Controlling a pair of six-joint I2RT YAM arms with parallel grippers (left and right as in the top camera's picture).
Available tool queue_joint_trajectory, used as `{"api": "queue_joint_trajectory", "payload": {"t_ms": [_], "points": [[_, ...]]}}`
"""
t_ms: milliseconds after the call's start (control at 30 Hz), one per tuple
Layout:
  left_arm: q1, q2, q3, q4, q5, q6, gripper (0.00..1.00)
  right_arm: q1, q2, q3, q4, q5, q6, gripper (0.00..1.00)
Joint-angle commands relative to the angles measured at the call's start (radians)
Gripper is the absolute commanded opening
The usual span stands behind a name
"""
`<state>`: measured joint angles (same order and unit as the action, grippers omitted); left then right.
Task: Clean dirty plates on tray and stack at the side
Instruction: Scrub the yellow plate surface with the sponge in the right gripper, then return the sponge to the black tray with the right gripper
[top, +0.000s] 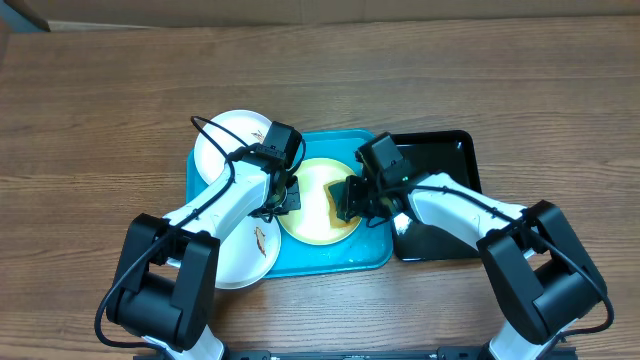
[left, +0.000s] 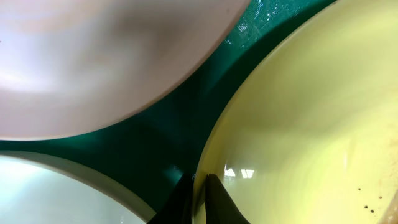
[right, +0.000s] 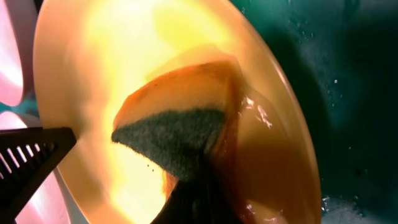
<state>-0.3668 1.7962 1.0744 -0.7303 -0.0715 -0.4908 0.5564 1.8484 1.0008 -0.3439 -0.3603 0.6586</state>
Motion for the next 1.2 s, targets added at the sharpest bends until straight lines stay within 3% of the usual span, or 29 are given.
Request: {"api": "queue_joint_trajectory", "payload": {"t_ms": [0, 467, 700, 833, 1167], "points": [[-0.006, 0.001, 0.007, 0.0, 0.013, 0.016, 0.09, 0.027, -0.005, -0.058, 0.011, 0.073, 0.129, 0.04], [-0.006, 0.001, 0.007, 0.002, 0.013, 0.016, 0.09, 0.09, -0.005, -0.059, 0.121, 0.079, 0.233, 0.04], [-0.006, 0.001, 0.007, 0.0, 0.013, 0.016, 0.09, 0.1, -0.006, -0.057, 0.285, 0.046, 0.232, 0.04], [-0.006, 0.001, 0.007, -0.003, 0.013, 0.016, 0.09, 0.062, -0.018, -0.052, 0.378, -0.001, 0.231, 0.04], [-0.006, 0.001, 0.007, -0.003, 0.013, 0.016, 0.09, -0.15, -0.186, -0.025, 0.287, -0.131, 0.121, 0.04]]}}
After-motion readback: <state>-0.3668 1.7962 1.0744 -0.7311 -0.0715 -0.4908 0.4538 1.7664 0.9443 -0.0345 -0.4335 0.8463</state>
